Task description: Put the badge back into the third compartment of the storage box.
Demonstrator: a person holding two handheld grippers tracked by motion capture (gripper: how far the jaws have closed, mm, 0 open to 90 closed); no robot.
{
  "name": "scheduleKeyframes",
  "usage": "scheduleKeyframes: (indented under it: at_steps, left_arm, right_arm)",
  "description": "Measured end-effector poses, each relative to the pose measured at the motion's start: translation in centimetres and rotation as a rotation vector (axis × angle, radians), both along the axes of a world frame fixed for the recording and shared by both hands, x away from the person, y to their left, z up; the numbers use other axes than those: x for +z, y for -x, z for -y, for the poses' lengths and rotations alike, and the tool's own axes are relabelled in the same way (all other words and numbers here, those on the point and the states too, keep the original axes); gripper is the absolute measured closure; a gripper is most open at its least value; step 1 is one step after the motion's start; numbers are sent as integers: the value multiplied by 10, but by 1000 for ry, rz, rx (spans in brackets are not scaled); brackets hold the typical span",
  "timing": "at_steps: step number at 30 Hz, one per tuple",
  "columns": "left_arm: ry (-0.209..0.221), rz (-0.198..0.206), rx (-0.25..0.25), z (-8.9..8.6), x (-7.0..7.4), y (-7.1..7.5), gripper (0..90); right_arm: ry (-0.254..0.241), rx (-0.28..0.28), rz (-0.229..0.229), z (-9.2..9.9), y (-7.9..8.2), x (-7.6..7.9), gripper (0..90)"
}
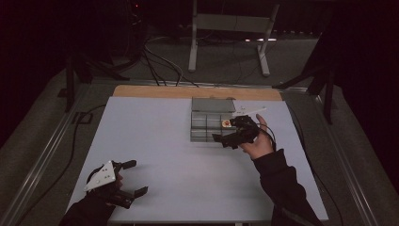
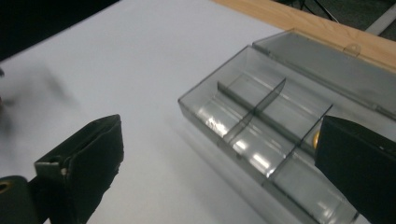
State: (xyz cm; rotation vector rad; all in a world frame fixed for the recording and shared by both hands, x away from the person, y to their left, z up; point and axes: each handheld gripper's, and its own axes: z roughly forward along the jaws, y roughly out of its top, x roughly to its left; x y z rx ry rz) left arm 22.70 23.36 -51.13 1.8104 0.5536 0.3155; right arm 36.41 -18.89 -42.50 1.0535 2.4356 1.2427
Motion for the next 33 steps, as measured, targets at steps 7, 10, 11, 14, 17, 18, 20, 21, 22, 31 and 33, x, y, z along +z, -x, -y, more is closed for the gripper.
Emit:
scheduleKeyframes:
  at_steps: [7,10,11,14,17,18,20,21,22,31,33]
  left_arm:
    - [1,0,-1,0,0,0,2]
    - [2,2,-4,0,0,0,2]
    - [2,0,-4,0,0,0,2]
    - [-2,-1,-4,1,0,0,1]
    - [2,0,-4,1,0,0,2]
    - [1,-2,-3,1,0,0,2]
    - [-2,-1,-4,1,0,0,2]
    - [0,-1,-4,1,0,0,2]
    - [0,-3,-3,1,0,0,2]
    - [-5,-1,-8,2,0,1,2]
    - [-3,-3,-6,2,-1,0,2]
  right_arm:
    - [1,12,-13,8,20,-16,10]
    - [3,13,-24,13,30,-24,10]
    - [4,13,-24,15,32,-27,10]
    - [-1,17,-33,20,41,-36,10]
    - [6,19,-40,24,47,-43,10]
    - [2,19,-40,26,50,-45,10]
    - [13,20,-38,32,59,-53,10]
    - [13,21,-34,34,62,-55,10]
    - [8,22,-40,36,65,-57,10]
    - [16,-8,-52,61,89,-77,10]
    - [15,-12,-46,67,94,-80,10]
